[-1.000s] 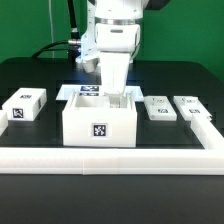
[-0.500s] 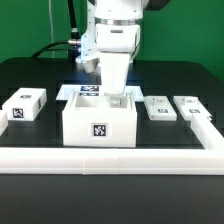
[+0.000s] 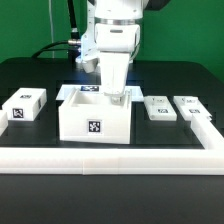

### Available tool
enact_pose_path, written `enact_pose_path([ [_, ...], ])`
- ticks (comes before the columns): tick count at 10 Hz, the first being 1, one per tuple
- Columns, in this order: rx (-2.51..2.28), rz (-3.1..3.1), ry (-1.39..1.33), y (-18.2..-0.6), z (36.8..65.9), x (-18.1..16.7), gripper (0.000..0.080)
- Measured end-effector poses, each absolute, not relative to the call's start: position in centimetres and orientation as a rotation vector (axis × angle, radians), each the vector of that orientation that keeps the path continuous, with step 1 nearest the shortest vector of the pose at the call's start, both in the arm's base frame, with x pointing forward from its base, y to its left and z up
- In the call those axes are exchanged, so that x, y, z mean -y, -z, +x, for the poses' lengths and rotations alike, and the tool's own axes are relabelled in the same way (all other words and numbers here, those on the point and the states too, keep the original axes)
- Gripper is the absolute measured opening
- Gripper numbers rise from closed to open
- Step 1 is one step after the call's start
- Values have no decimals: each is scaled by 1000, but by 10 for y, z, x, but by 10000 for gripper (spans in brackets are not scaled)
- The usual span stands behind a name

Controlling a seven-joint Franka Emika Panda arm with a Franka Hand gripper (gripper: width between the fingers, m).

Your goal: Assemble cabinet

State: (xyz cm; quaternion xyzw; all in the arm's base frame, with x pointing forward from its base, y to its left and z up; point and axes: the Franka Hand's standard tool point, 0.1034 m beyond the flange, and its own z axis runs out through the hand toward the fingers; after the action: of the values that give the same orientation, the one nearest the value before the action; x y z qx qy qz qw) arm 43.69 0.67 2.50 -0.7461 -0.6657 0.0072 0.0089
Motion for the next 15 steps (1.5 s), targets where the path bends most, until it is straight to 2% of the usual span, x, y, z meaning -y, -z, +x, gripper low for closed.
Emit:
enact_pose_path([
  [5, 2080, -2331, -22, -25, 437, -7, 35],
  [10, 2137, -2281, 9, -25, 465, -25, 35],
  [12, 2150, -2266, 10, -25, 486, -30, 35],
  [15, 2147, -2272, 17, -25, 488, -30, 35],
])
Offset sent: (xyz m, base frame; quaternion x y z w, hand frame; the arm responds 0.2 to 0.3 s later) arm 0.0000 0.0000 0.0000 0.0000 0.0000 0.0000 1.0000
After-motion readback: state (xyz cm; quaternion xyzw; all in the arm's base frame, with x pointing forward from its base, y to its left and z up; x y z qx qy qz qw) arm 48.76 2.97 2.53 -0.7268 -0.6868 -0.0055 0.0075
